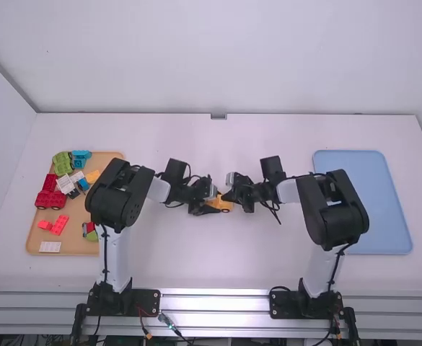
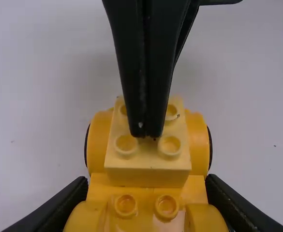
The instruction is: Assemble lego blocks to make yellow taxi
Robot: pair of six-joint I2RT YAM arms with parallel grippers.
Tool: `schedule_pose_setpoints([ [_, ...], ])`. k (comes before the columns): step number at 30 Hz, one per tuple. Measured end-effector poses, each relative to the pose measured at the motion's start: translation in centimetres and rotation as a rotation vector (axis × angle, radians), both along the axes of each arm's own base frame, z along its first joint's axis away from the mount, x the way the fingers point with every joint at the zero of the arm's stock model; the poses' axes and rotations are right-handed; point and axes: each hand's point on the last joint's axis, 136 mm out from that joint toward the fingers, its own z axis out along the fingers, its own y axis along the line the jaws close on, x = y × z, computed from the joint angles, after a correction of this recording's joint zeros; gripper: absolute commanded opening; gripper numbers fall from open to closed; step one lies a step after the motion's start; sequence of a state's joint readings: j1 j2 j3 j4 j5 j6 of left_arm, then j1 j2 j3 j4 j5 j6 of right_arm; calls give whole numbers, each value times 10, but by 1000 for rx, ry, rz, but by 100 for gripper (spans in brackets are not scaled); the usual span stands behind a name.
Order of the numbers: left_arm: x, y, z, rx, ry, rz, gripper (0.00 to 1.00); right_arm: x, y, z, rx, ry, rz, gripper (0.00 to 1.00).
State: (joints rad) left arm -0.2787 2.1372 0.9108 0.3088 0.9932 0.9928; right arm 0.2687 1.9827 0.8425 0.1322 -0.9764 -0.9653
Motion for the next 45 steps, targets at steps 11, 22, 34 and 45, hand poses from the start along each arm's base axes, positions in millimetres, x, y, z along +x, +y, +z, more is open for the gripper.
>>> schedule_pose_setpoints([
  [11, 1, 1, 0, 0, 0, 7, 27, 6, 3, 5, 62, -4, 30, 0],
  [22, 2, 0, 1, -7, 35, 28, 30, 42, 5, 47, 74, -134, 3, 99],
  [34, 6, 0, 1, -4, 13, 36, 84, 57, -4, 60, 56, -128, -83, 99],
  [45, 4, 0, 3, -8, 29, 33, 99, 72, -13, 51, -10, -79, -200, 99],
])
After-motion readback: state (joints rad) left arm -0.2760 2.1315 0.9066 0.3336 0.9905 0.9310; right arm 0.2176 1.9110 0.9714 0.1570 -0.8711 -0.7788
